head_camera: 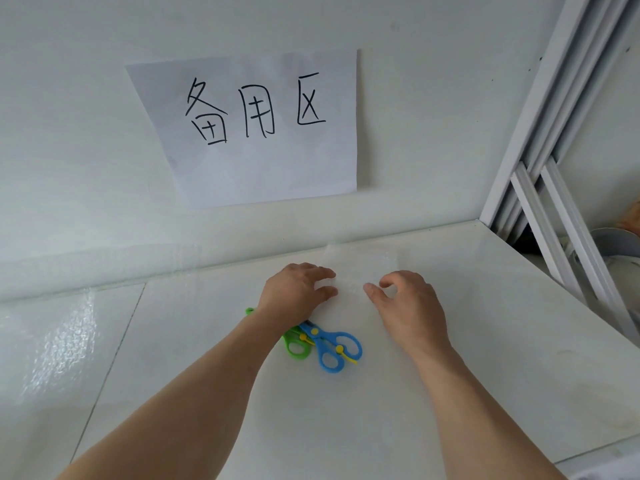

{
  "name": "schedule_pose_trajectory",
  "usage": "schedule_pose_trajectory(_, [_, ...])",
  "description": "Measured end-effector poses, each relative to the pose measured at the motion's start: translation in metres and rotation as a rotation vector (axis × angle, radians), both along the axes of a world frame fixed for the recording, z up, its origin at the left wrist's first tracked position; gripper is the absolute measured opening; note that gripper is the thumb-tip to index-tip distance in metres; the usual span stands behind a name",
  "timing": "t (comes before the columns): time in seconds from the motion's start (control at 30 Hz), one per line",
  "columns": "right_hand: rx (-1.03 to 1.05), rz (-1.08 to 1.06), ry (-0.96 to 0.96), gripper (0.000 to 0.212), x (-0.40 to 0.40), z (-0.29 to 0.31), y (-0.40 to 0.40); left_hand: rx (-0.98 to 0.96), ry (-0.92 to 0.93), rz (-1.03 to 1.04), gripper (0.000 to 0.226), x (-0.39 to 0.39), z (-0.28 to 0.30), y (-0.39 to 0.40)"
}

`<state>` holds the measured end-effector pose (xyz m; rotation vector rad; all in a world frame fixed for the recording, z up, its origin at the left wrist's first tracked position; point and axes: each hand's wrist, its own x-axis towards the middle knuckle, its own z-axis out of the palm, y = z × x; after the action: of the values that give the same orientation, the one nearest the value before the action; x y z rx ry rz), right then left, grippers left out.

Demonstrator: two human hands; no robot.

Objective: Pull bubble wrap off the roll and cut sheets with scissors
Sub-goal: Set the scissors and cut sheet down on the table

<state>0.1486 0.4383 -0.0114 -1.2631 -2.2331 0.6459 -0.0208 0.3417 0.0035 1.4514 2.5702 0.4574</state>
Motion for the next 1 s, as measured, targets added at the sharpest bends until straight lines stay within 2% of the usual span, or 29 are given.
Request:
schedule_pose_trajectory(0.07, [-0.043,-0.042,-0.008,0.040,-0.003,0.006,0.001,-0.012,-0.086,0.025,0.044,0.000,0.003,0.001])
schedule_pose_trajectory(0.17, [-0.094,-0.079,-0.048,0.043,-0.009,0.011,0.006,0.093,-0.256,0.126,0.047,-0.001,0.013,0.005])
schedule_pose_trajectory(0.27, [-0.139,-0.099,-0.065,0.044,-0.012,0.013,0.007,0.156,-0.308,0.251,0.048,-0.002,0.018,0.012])
schedule_pose_trajectory(0.37, [-0.179,-0.106,-0.050,0.046,-0.015,0.015,0.007,0.111,-0.357,0.338,0.039,-0.003,0.020,0.022])
schedule_pose_trajectory(0.47, [-0.213,-0.098,-0.024,0.048,-0.017,0.017,0.007,0.097,-0.522,0.433,0.043,-0.003,0.023,0.027])
schedule_pose_trajectory(0.53, [-0.238,-0.096,0.002,0.049,-0.018,0.016,0.007,0.094,-0.605,0.475,0.037,-0.002,0.027,0.027])
schedule_pose_trajectory(0.63, [-0.254,-0.098,0.014,0.048,-0.020,0.016,0.008,0.088,-0.627,0.453,0.035,-0.004,0.027,0.024])
schedule_pose_trajectory(0.83, [-0.287,-0.046,0.115,0.045,-0.033,0.020,0.000,0.321,-0.730,0.462,0.028,-0.011,0.025,0.004])
schedule_pose_trajectory(1.0, [-0.287,0.059,0.129,0.043,-0.062,0.024,-0.013,0.385,-0.678,0.546,0.034,-0.031,0.020,-0.033])
